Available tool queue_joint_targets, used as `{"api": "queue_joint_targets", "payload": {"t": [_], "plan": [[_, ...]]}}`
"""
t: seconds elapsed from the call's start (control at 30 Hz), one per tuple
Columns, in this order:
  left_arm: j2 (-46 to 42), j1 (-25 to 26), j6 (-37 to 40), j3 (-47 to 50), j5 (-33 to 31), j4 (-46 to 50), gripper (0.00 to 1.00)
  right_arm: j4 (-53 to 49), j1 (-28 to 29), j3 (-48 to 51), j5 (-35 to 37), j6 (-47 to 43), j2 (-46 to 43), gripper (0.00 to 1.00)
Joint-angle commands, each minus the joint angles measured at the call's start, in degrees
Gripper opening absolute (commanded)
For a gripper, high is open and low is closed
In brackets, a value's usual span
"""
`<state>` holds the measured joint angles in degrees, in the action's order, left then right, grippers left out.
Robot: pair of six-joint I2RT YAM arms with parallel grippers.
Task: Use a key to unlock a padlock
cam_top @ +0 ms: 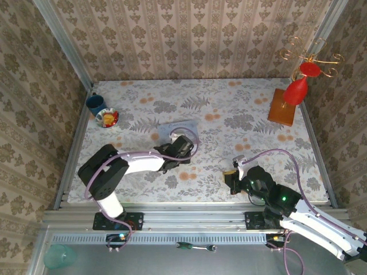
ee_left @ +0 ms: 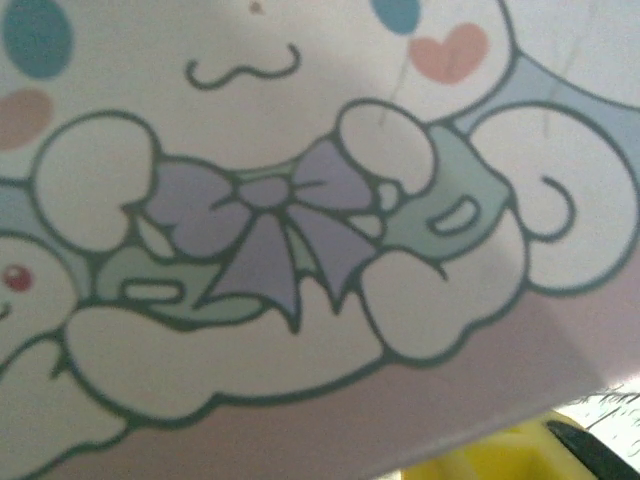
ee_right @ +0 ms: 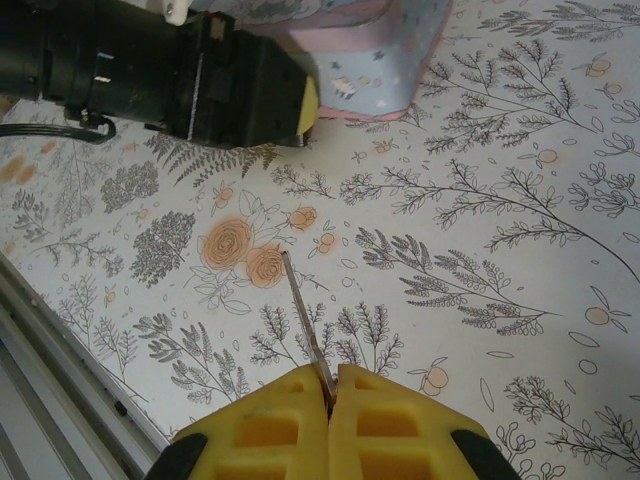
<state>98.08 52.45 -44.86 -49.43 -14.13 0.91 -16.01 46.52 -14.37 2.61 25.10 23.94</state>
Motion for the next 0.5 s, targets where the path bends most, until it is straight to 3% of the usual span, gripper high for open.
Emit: {"api": "queue_joint_targets", "payload": {"t": [0.0,0.17,0.47], "plan": [[0.9,0.0,0.2,-2.4,1.4,0.5,0.37,-1.3,-0.2,-1.3,1.5,1.3,-0.9,0.0],[-0.8,-0.3,-0.5,0.9,2.0,-1.4,0.41,-1.3,-0.3,-1.1,1.9,2.2,-0.9,0.0],[-5.4,-1.7,3.3,10.0,5.6,-13.1,0.48,-0.4,-0.4,-1.8,2.8,2.5,0.4,0.0]]}}
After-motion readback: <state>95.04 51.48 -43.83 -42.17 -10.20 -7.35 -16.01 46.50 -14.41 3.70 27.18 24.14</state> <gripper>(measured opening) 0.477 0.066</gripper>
